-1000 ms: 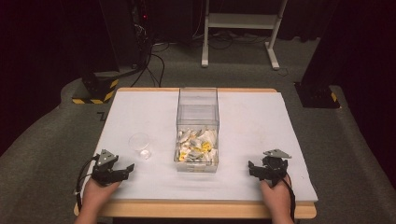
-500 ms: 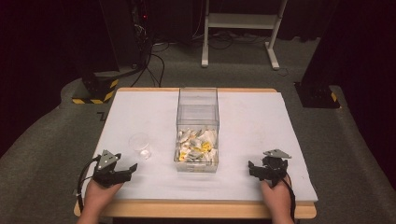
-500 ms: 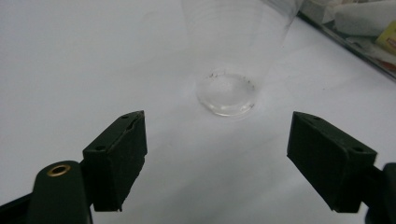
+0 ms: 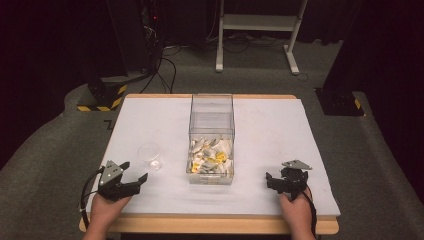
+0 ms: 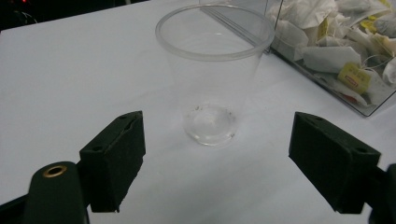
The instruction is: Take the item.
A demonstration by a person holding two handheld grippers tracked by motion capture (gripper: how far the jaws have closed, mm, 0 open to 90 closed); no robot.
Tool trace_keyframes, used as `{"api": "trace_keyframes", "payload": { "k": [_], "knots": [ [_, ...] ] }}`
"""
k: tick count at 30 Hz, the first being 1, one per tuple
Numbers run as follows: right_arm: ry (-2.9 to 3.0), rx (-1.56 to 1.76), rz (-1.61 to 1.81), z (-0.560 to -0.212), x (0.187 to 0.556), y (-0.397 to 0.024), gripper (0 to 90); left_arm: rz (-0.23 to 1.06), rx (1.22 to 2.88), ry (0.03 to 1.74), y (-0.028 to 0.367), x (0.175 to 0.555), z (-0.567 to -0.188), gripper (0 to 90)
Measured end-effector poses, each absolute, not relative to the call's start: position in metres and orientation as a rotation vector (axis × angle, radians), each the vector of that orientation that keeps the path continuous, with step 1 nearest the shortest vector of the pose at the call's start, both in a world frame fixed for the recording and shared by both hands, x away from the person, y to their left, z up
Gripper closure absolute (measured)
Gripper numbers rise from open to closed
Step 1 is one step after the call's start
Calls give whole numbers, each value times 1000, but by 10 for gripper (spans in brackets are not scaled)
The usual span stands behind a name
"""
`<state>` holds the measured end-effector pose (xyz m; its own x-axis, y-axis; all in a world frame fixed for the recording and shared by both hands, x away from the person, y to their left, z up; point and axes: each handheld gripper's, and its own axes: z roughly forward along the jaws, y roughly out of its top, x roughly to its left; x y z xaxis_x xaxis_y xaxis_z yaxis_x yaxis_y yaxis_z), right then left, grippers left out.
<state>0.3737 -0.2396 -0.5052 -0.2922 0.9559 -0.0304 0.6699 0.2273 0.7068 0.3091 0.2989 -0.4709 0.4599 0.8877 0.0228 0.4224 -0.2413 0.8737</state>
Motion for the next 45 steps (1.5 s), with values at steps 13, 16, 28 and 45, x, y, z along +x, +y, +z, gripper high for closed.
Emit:
{"api": "trace_keyframes", "payload": {
  "k": [13, 16, 28, 45],
  "knots": [
    [2043, 1491, 820, -505, 374, -240, 89, 666, 1791, 1057, 292, 303, -456, 191],
    [2043, 1491, 820, -505, 374, -240, 89, 659, 1787, 1048, 289, 303, -454, 191],
    [2043, 1492, 821, -505, 373, -240, 90, 631, 1764, 1072, 281, 308, -449, 197],
    [2042, 1492, 820, -505, 373, -239, 92, 593, 1762, 992, 247, 331, -423, 207]
  ]
}}
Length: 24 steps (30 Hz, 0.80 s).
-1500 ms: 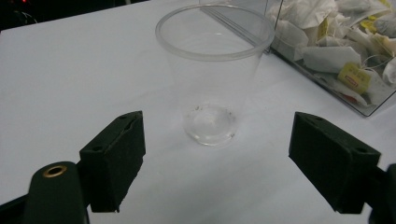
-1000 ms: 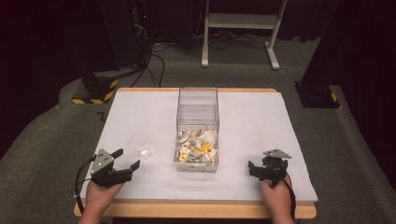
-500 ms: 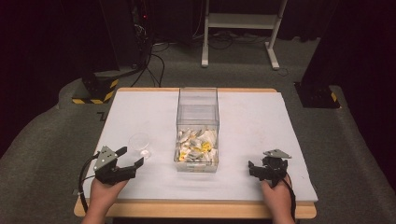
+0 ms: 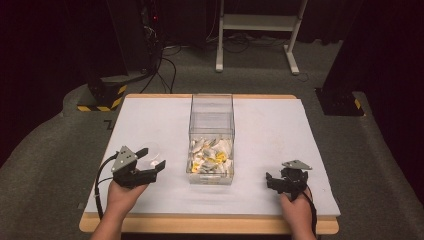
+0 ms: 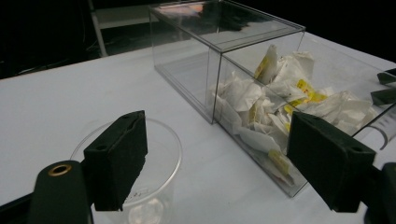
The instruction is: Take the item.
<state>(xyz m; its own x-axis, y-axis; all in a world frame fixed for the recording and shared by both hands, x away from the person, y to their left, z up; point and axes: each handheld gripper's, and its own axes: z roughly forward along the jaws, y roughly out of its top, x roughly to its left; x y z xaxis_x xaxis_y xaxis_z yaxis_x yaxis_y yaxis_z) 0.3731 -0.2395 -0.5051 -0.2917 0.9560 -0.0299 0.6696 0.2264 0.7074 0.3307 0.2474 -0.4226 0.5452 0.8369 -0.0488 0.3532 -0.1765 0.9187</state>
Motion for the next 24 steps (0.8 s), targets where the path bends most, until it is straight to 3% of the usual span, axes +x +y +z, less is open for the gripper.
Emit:
{"api": "trace_keyframes", "payload": {
  "k": [24],
  "knots": [
    [2042, 1488, 822, -505, 373, -240, 97, 544, 1823, 897, 211, 349, -412, 222]
  ]
}}
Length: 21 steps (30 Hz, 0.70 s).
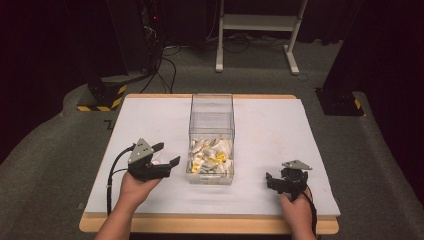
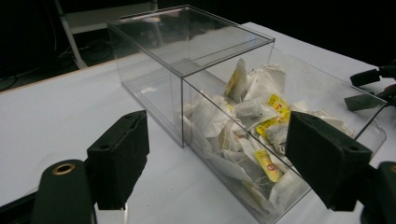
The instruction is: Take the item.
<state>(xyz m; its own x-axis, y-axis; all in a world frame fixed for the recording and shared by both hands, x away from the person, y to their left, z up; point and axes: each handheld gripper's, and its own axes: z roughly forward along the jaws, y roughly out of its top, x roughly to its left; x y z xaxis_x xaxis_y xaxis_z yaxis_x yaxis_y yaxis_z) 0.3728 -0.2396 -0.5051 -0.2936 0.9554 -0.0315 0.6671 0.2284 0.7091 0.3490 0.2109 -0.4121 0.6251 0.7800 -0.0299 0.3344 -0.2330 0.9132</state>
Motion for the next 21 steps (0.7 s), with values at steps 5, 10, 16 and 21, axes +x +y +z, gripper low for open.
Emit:
{"api": "trace_keyframes", "payload": {
  "k": [5, 10, 16, 21],
  "knots": [
    [2043, 1487, 823, -505, 373, -240, 98, 519, 1842, 879, 201, 352, -413, 230],
    [2042, 1488, 823, -505, 373, -240, 98, 486, 1860, 860, 189, 356, -416, 235],
    [2042, 1488, 823, -505, 373, -240, 99, 461, 1894, 839, 178, 359, -418, 239],
    [2043, 1489, 824, -505, 373, -240, 99, 446, 1914, 822, 170, 361, -418, 246]
  ]
}}
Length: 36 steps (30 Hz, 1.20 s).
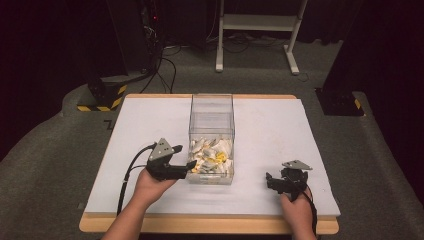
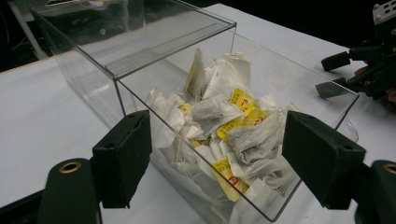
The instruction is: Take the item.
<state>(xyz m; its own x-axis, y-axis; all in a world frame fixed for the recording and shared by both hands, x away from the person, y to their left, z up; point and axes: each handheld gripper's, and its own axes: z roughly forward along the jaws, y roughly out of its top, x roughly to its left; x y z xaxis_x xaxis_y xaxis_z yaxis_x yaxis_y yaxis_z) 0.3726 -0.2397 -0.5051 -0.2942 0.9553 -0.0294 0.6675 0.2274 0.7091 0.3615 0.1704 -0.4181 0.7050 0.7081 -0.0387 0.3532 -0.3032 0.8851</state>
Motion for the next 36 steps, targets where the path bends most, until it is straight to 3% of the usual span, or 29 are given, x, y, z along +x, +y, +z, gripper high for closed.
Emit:
{"api": "trace_keyframes", "payload": {
  "k": [21, 36],
  "knots": [
    [2042, 1492, 825, -505, 372, -240, 101, 394, 1992, 778, 147, 370, -422, 279],
    [2043, 1492, 826, -505, 372, -240, 101, 339, 2131, 729, 118, 379, -417, 366]
  ]
}}
